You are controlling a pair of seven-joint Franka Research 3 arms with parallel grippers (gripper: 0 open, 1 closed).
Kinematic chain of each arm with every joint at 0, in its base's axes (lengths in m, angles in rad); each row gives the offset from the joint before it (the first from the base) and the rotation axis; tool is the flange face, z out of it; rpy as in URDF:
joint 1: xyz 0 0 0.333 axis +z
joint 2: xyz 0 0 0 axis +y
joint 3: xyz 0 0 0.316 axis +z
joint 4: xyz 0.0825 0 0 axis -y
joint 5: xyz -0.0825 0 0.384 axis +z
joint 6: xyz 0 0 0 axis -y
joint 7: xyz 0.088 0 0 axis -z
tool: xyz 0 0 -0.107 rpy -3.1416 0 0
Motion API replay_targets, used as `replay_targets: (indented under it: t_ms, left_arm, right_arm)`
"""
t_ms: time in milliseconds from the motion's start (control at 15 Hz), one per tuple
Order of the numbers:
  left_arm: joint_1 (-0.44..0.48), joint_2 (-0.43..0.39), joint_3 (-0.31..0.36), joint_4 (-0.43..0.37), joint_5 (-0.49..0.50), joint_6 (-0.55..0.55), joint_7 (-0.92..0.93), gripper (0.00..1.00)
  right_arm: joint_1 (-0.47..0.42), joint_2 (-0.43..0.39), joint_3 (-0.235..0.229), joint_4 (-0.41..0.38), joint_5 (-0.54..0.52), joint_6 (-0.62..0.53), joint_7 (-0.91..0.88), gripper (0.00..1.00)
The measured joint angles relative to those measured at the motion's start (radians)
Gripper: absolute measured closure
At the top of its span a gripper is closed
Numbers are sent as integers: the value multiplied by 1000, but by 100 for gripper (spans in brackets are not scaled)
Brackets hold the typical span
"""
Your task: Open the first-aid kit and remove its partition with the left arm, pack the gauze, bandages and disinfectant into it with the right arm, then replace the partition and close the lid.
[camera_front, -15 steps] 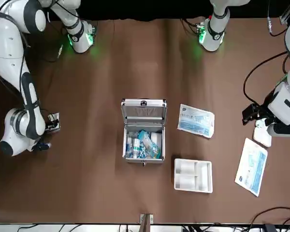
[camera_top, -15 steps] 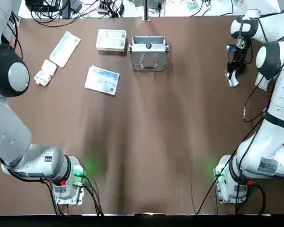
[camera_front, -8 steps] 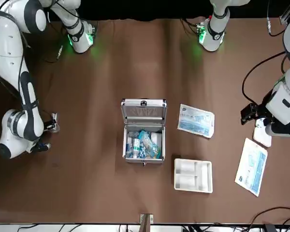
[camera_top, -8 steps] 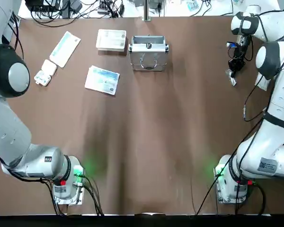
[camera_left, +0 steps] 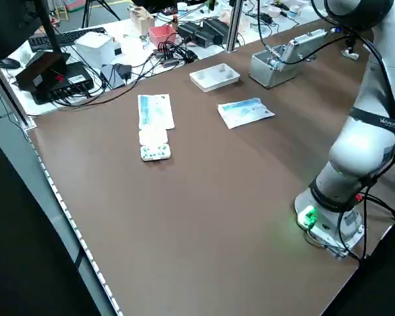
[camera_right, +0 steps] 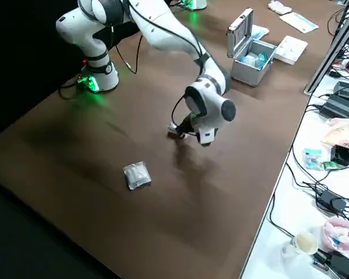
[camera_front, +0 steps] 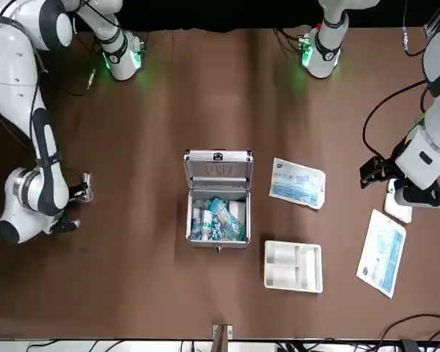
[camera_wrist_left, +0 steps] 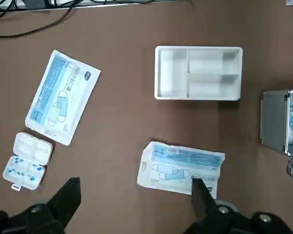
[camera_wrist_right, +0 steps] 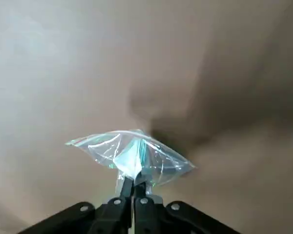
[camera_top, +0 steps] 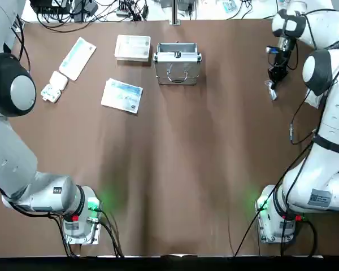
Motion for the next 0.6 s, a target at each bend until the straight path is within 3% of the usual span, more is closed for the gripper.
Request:
replay_targets:
  t_ms: [267,600]
  left_arm:
    - [1,0,0,0,0,0,0,0]
    - [3,0,1,0,0,0,0,0]
  right_arm:
    - [108,-22,3,87,121,-82,184,96]
    - [233,-73,6,145,366,-87,433,96]
